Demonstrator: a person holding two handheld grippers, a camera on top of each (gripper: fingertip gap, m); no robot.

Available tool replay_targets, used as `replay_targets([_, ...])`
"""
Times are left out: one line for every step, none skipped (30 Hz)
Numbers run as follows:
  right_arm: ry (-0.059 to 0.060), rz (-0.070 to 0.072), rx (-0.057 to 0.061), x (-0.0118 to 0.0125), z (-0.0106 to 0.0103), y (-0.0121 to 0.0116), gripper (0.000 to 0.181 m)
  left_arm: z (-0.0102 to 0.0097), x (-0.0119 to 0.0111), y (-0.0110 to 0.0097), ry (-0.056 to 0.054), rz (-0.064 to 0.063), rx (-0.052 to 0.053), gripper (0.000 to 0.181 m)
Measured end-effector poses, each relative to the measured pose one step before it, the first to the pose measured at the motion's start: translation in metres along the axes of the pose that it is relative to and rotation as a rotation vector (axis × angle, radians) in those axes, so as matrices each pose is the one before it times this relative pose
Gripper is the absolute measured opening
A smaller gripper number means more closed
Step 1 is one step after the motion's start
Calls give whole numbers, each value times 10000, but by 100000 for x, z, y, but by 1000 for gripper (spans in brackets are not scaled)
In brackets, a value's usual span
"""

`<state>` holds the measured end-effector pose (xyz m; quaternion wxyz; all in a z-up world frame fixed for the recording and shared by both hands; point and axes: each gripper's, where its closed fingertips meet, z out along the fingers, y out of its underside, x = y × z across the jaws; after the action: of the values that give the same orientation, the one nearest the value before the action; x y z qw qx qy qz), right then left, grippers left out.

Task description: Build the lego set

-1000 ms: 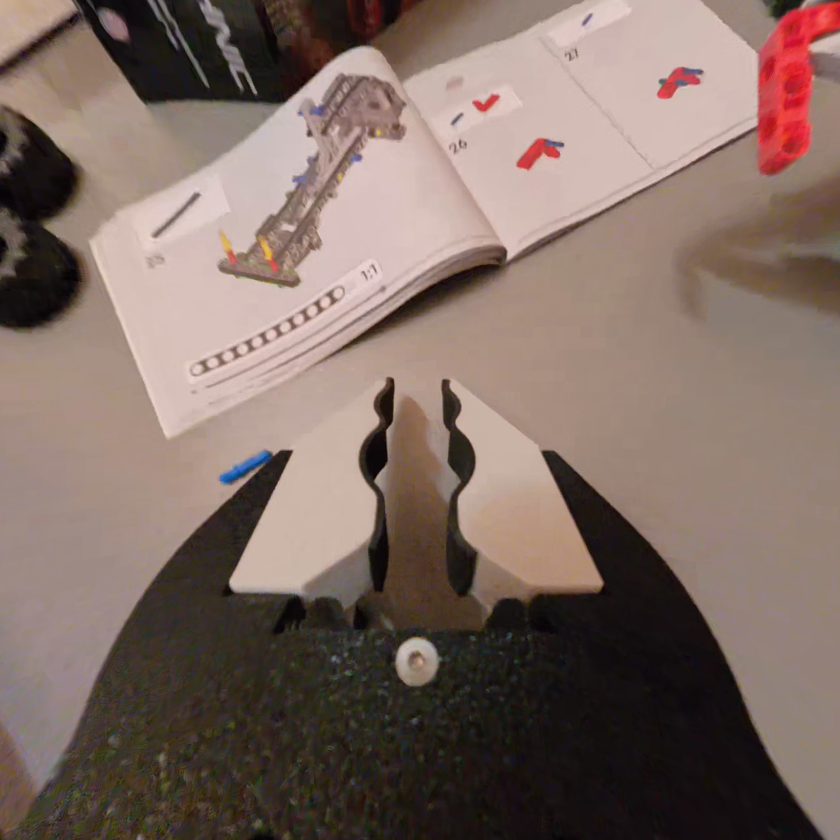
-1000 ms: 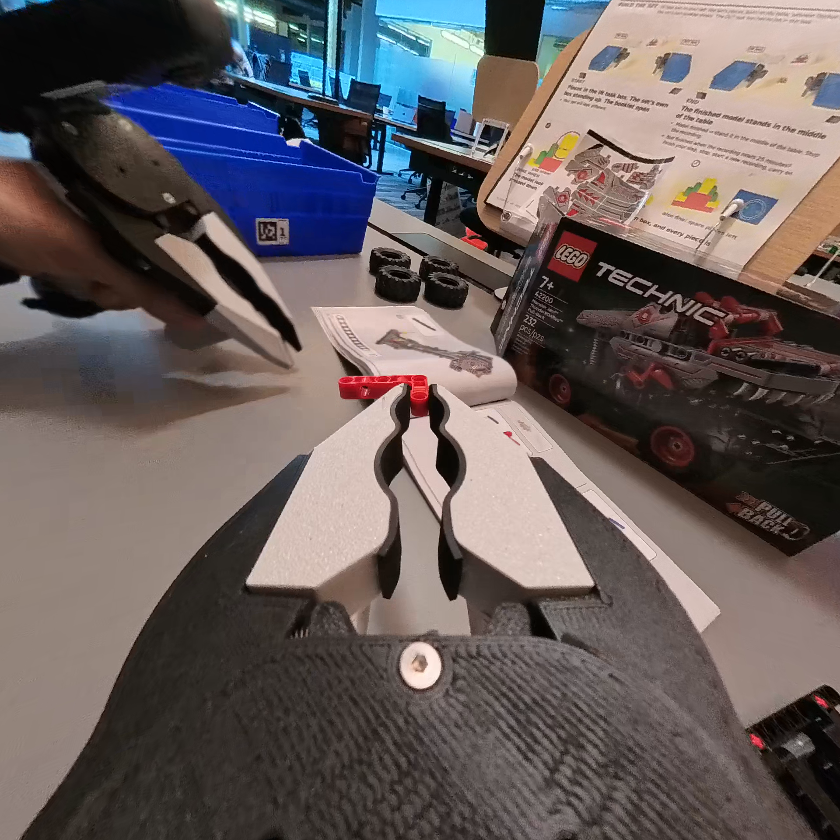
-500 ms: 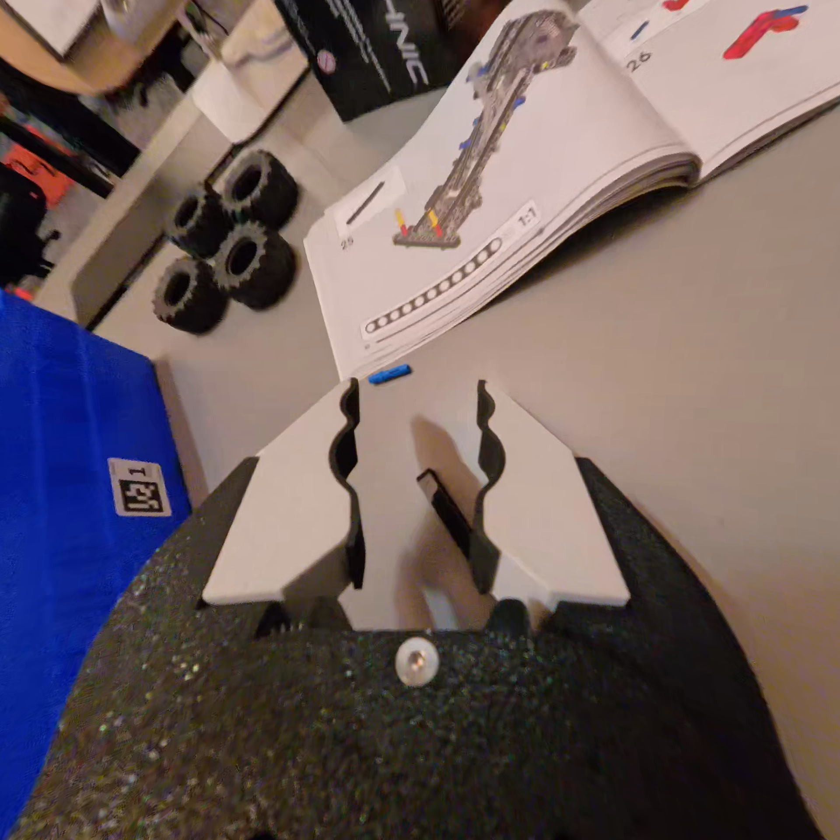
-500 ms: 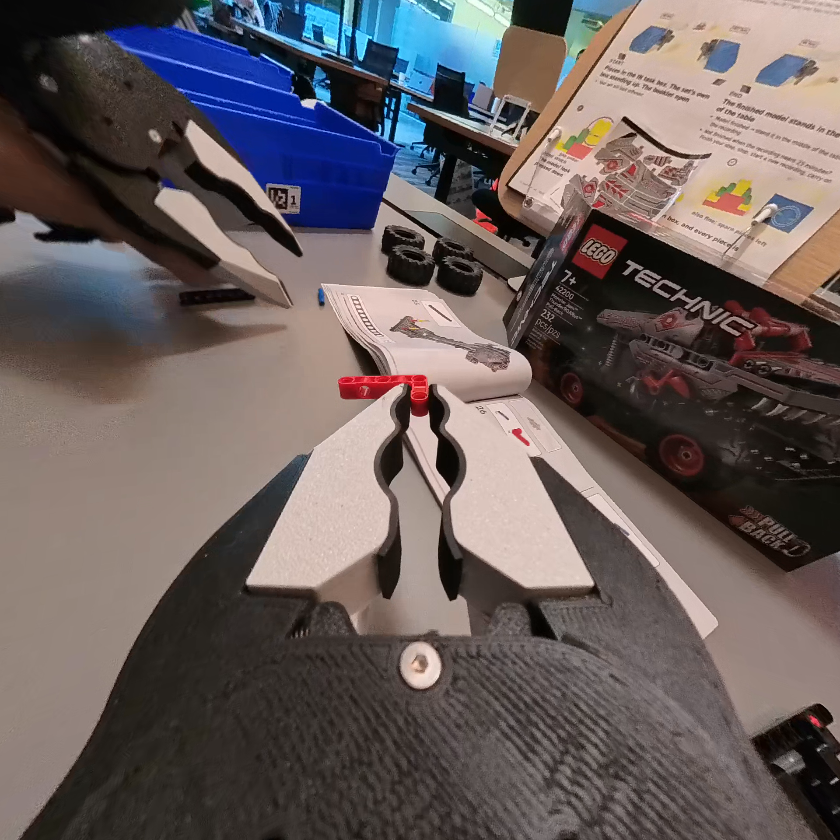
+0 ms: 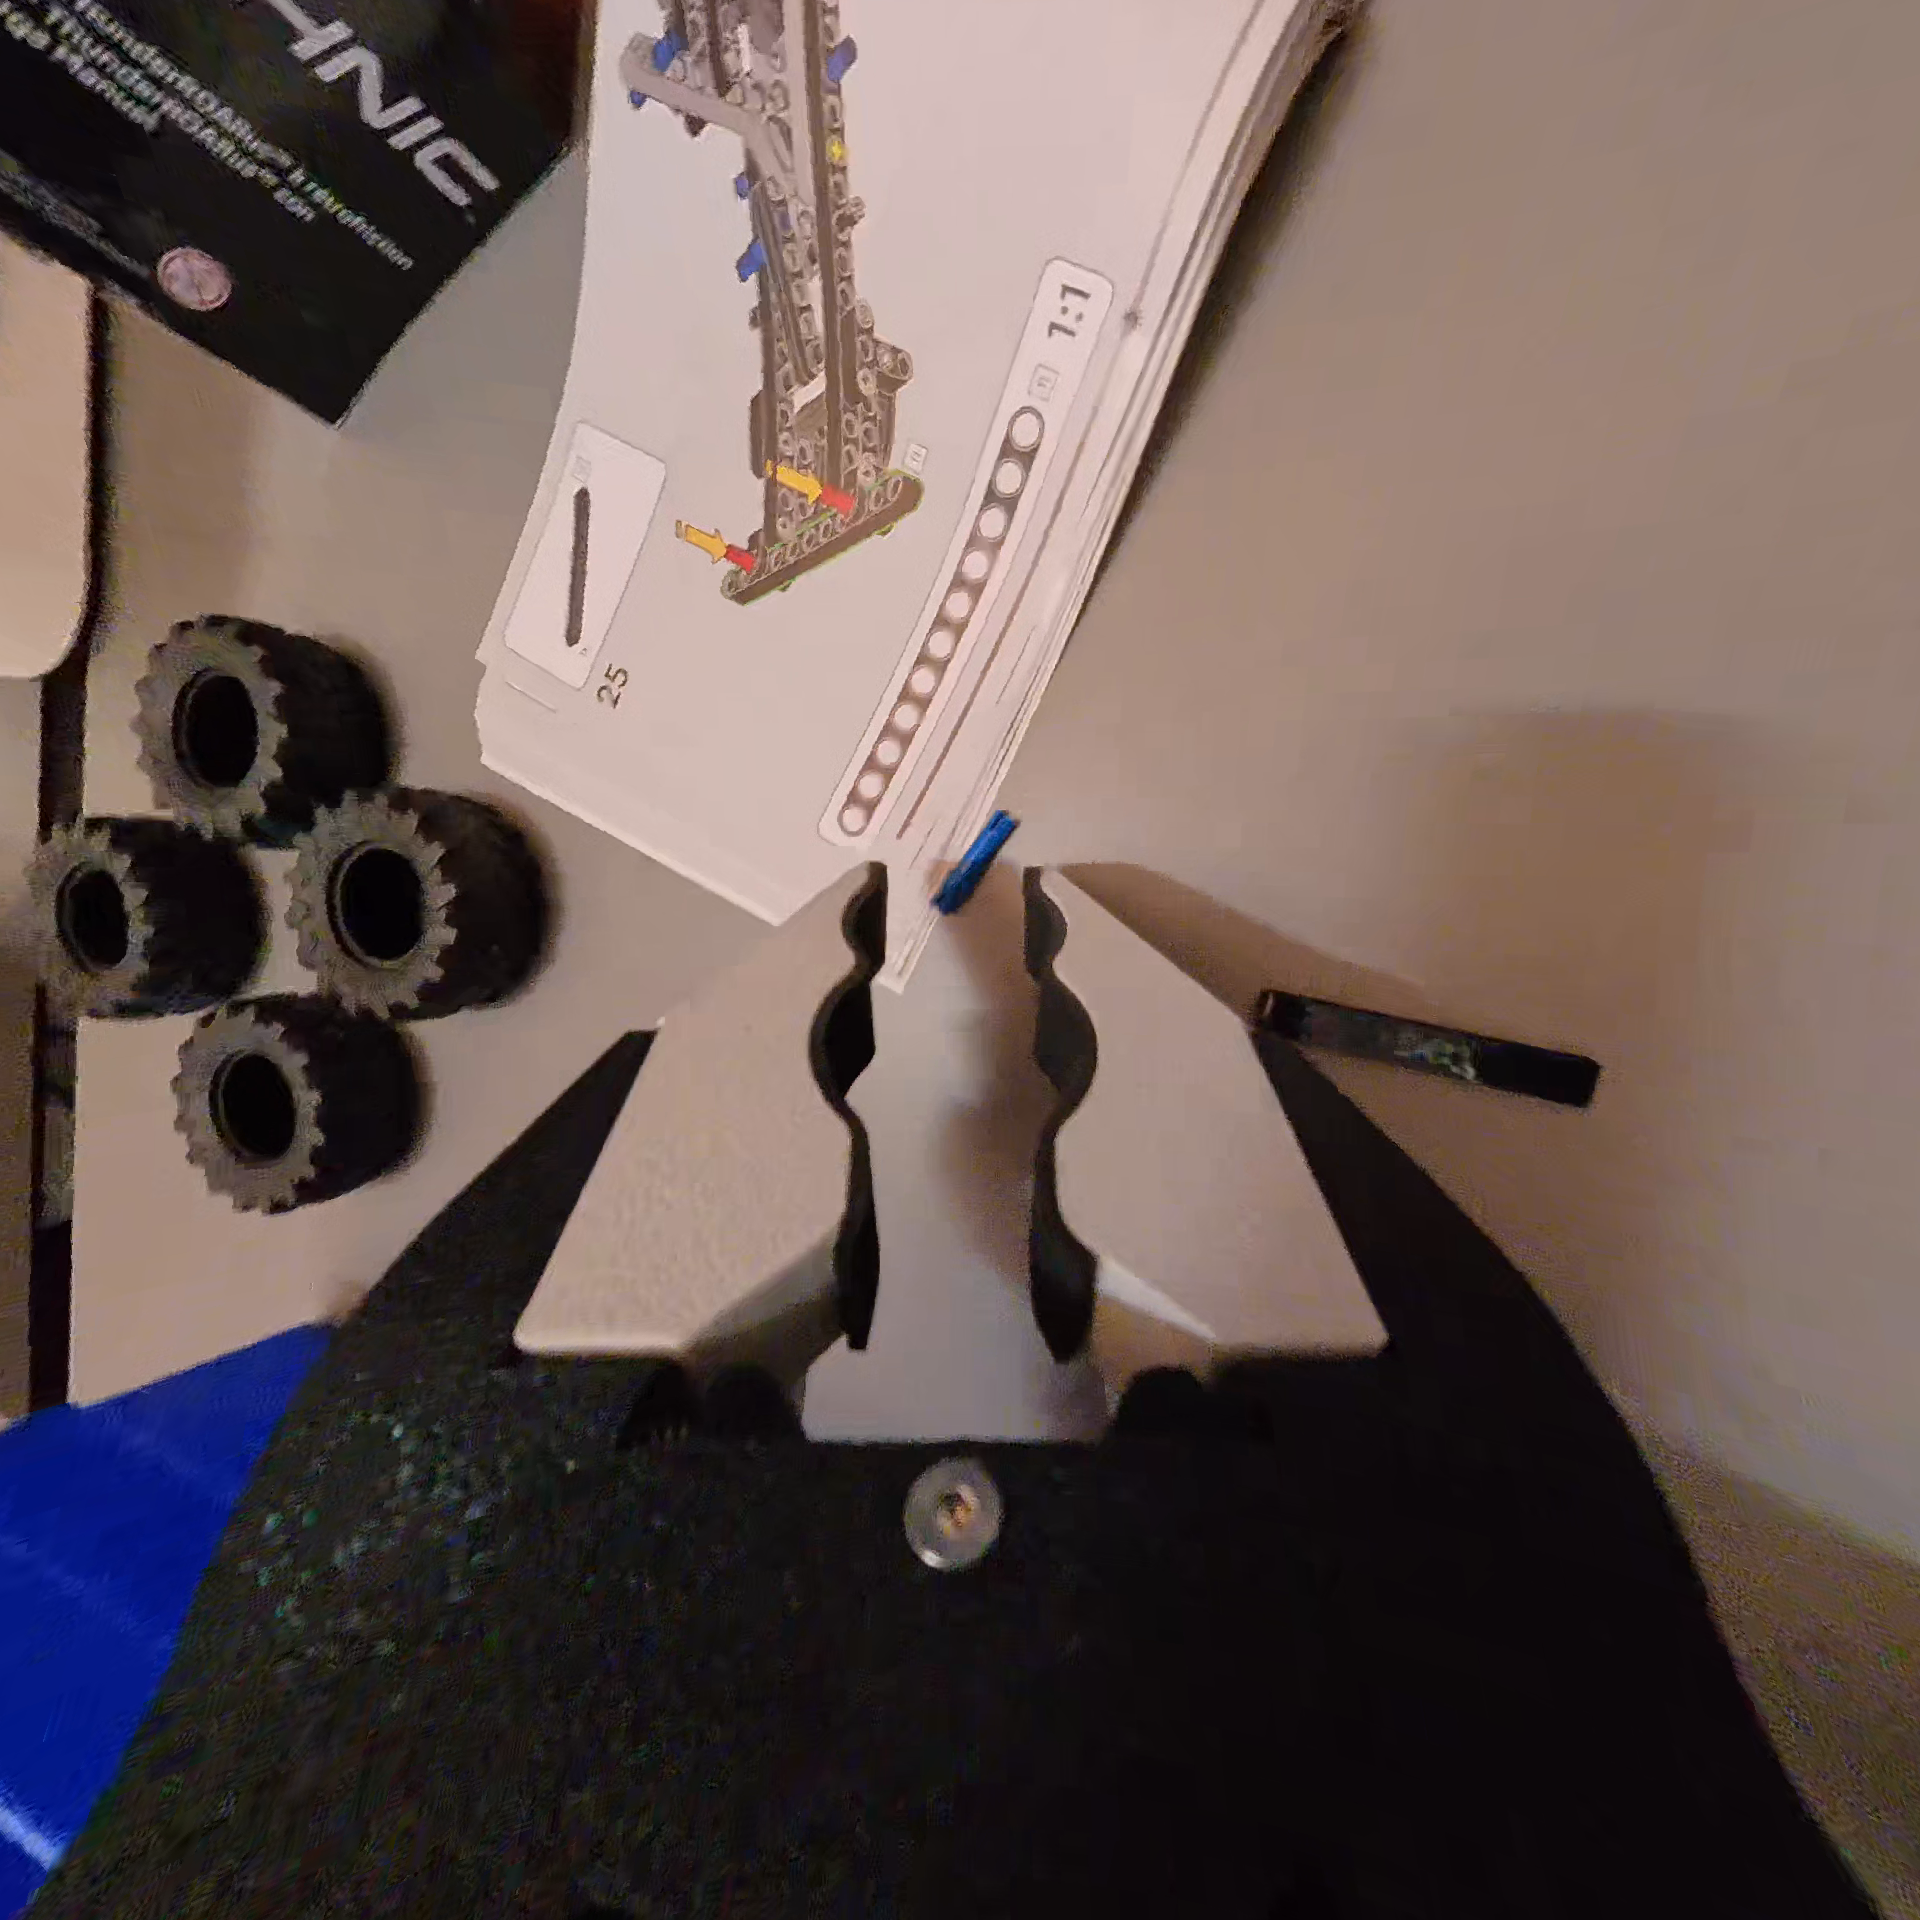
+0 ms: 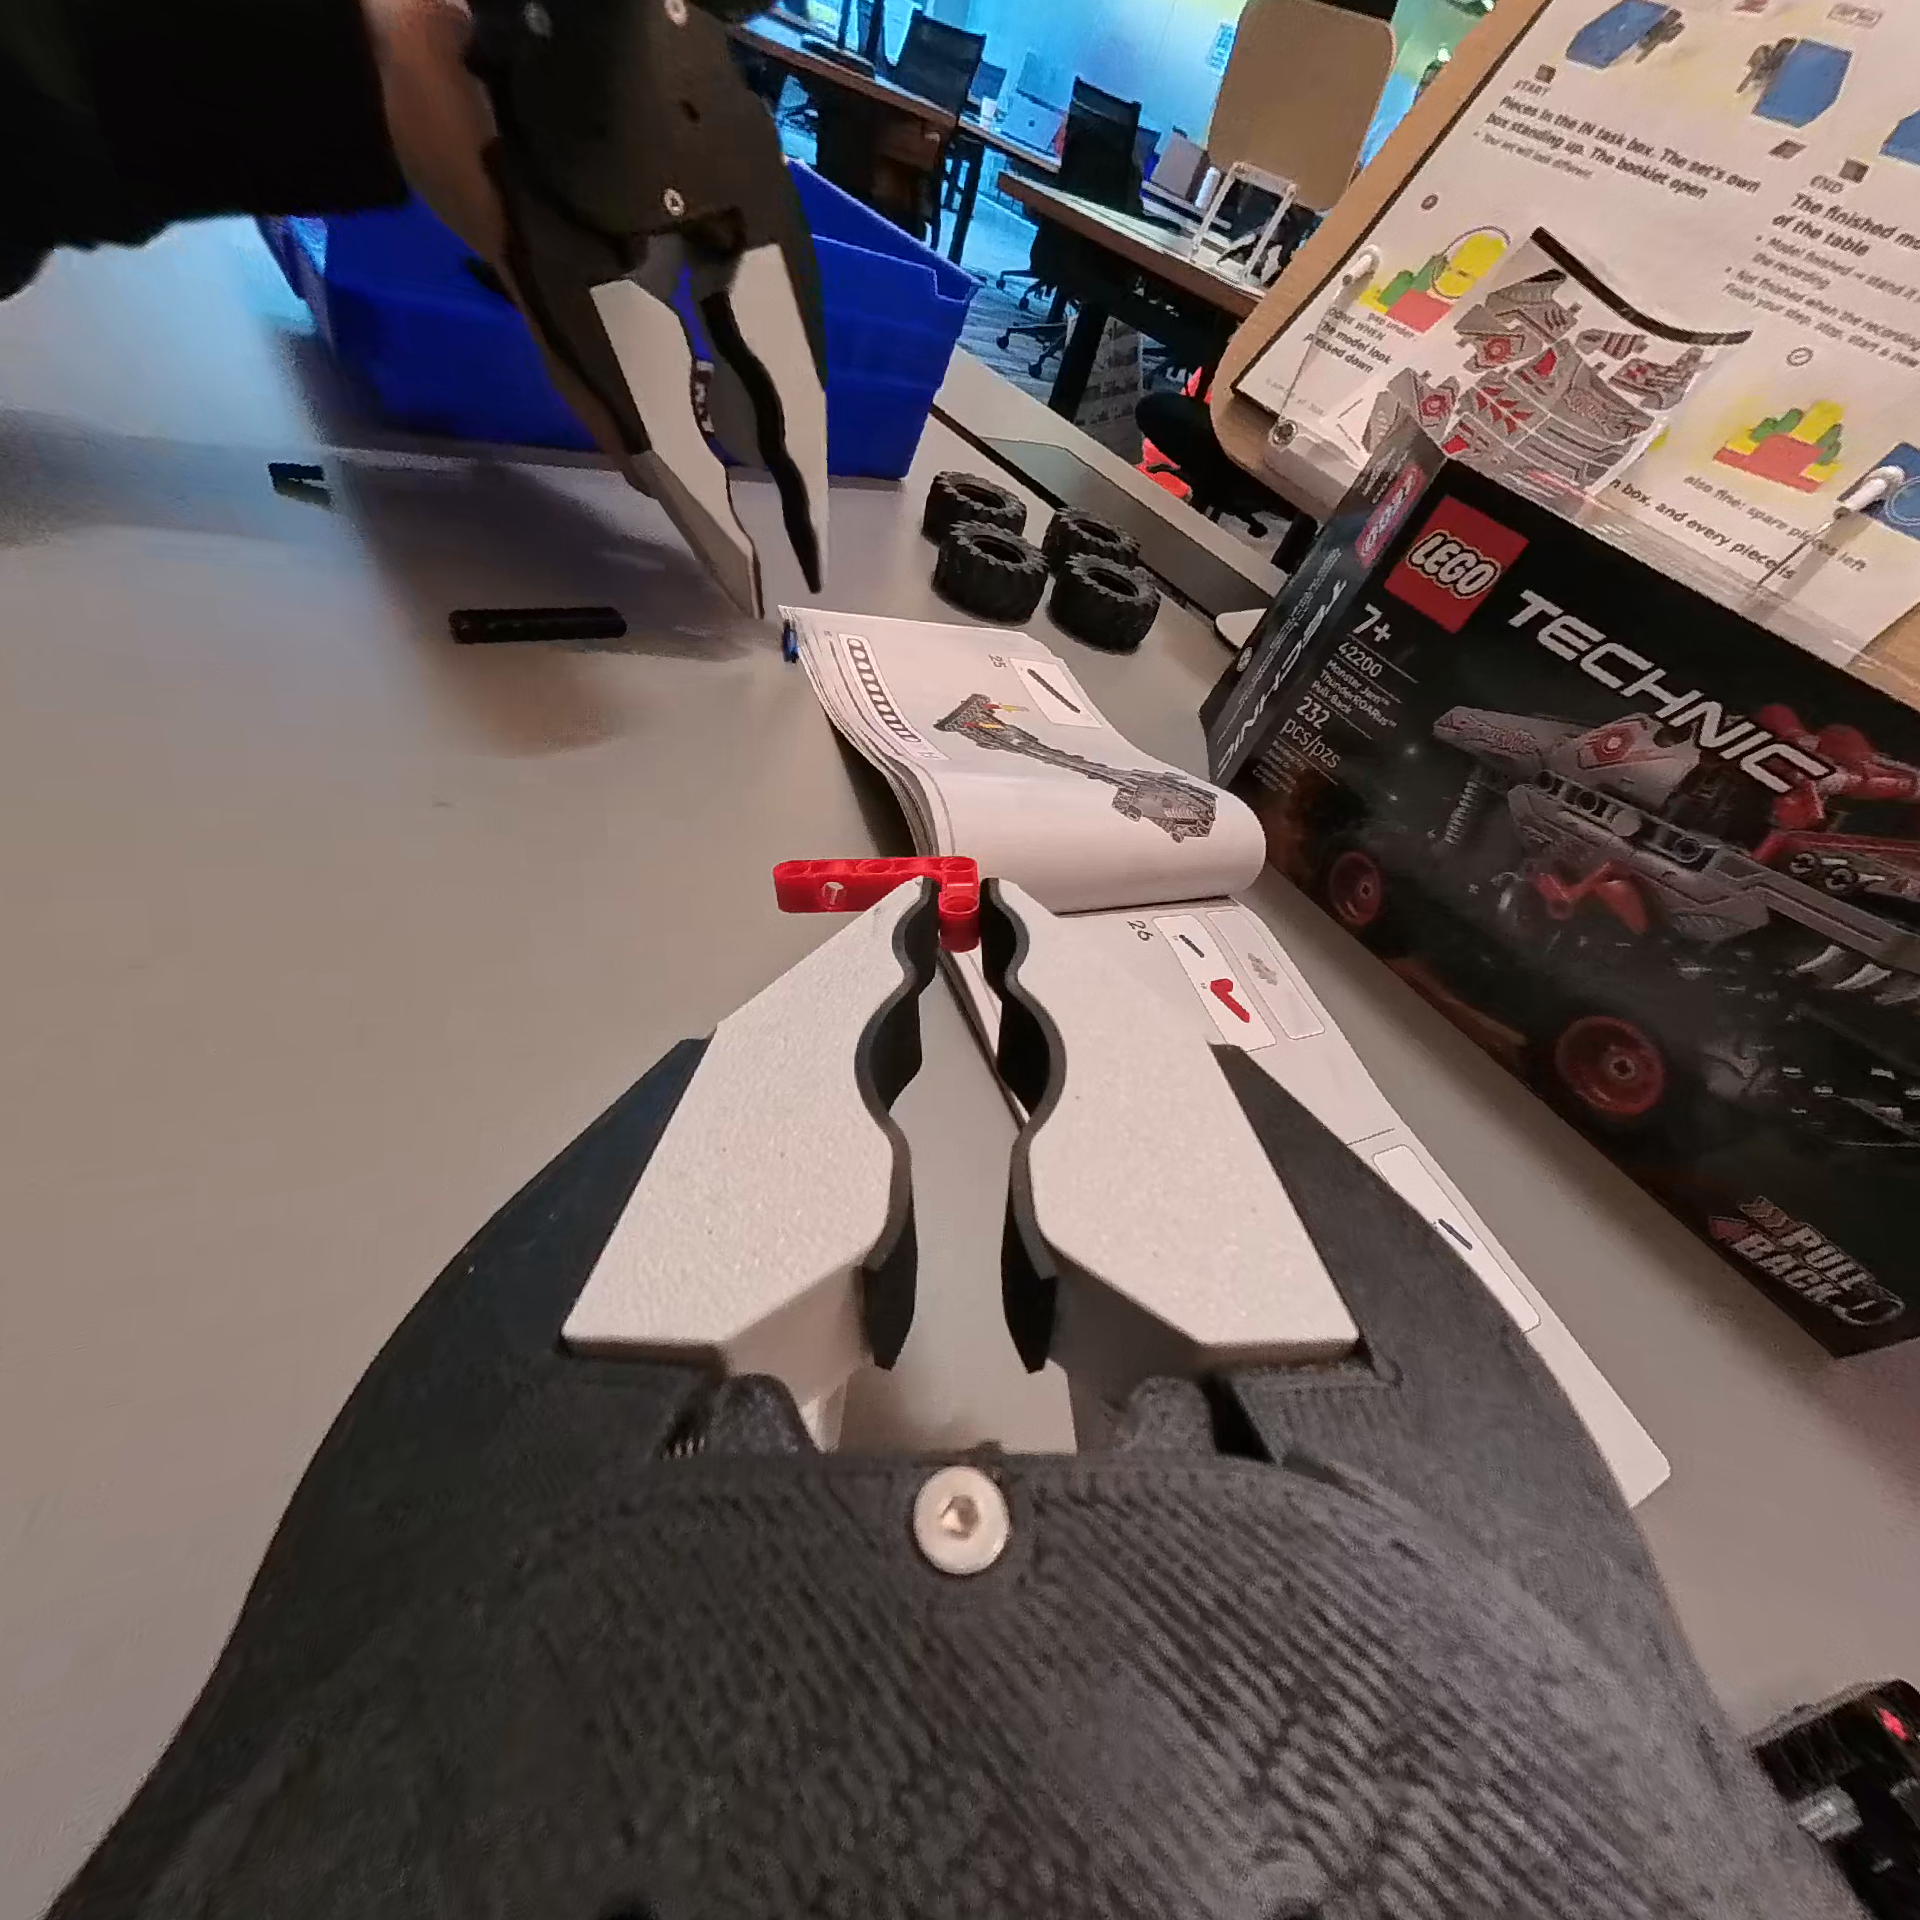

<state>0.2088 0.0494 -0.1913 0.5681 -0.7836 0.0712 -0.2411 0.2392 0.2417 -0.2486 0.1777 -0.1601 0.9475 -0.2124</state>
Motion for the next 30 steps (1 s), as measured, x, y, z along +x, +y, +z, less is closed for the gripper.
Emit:
replay_targets([-18, -5, -30, -25, 27, 50, 6, 171, 325, -76, 305, 259, -90, 21])
replay_targets([-17, -1, -27, -25, 33, 24, 6, 188, 66, 120, 93, 286, -220, 22])
replay_targets([-30, -12, -17, -39, 21, 24, 6, 163, -28, 281, 18, 307, -322, 21])
replay_targets([-13, -19, -7, -27, 12, 20, 6, 143, -85, 251, -3, 295, -290, 19])
replay_targets([-2, -10, 0, 1, 8, -3, 6, 123, -110, 54, -26, 259, -188, 19])
replay_targets([-29, 1, -6, -31, 22, 4, 6, 118, -50, -68, 20, 213, -128, 19])
replay_targets([-43, 8, -20, -41, 24, 36, 6, 102, -32, -102, 39, 155, -103, 19])
replay_targets([-3, 0, -6, 14, 26, 6, 6, 132, -12, -53, 63, 109, -95, 18])
replay_targets([-19, -9, 9, -21, 6, -12, 6, 117, 41, -16, 112, 57, -75, 15])
replay_targets([-26, 2, -9, -15, 16, 14, 6, 38, 7, -32, 98, -23, -18, 11])
replay_targets([-10, -4, -1, -9, 15, 8, 6, 17, -47, 62, 50, -113, -42, 10])
replay_targets([-13, -1, -6, -12, 9, 6, 6, 29, 2, 146, 62, -204, -87, 7])
replay_targets([-1, 0, -3, -5, 6, 1, 6, 7, 193, 69, 130, -278, -32, 1])
replay_targets([4, -3, 6, 3, -9, -6, 6, -66, 461, -152, 232, -312, 97, 1])
replay_targets([0, 1, 18, 1, -17, -17, 6, -103, 659, -311, 246, -294, 190, 1])
replay_targets([-3, 12, 28, 20, -30, -25, 6, -140, 672, -478, 47, -237, 250, 1])
replay_targets([-9, 26, 27, 15, -29, -31, 6, -193, 744, -736, -95, -157, 318, 1])
replay_targets([-12, 30, 28, 16, -24, -32, 6, -179, 1099, -1014, -22, -107, 401, 1])
replay_targets([-34, 27, 30, -8, -32, -31, 6, -107, 1478, -1274, 66, -114, 471, 1])
replay_targets([-38, 20, 27, -25, -27, -24, 6, 83, 1791, -1357, 148, -2, 489, 1])
replay_targets([-22, 15, 25, -9, -27, -35, 6, 293, 1893, -1140, 161, 244, 371, 1])
replay_targets([-43, 9, 8, -44, 6, -5, 6, 425, 1667, -733, 22, 414, 157, 1])
replay_targets([-40, -8, -9, -61, 13, 16, 6, 502, 1317, -371, -77, 410, -72, 1])
replay_targets([-19, -31, -22, -55, 21, 27, 6, 478, 1092, -135, -62, 304, -207, 1])
replay_targets([-33, -55, -26, -94, 25, 31, 6, 316, 709, -162, -133, 158, -114, 2])
replay_targets([-46, -76, -34, -141, 39, 44, 6, 137, 333, -419, -200, 11, 134, 3])
replay_targets([-21, -77, -42, -111, 51, 48, 6, 38, 353, -394, -50, -112, 231, 8])
replay_targets([-13, -63, -50, -76, 47, 57, 6, -2, 209, -198, -50, -203, 190, 13])
replay_targets([-26, -46, -38, -82, 46, 49, 6, -89, -114, -9, -217, -208, 138, 18])
replay_targets([-24, -26, -15, -52, 21, 21, 6, -209, -214, 163, -270, -193, 89, 23])
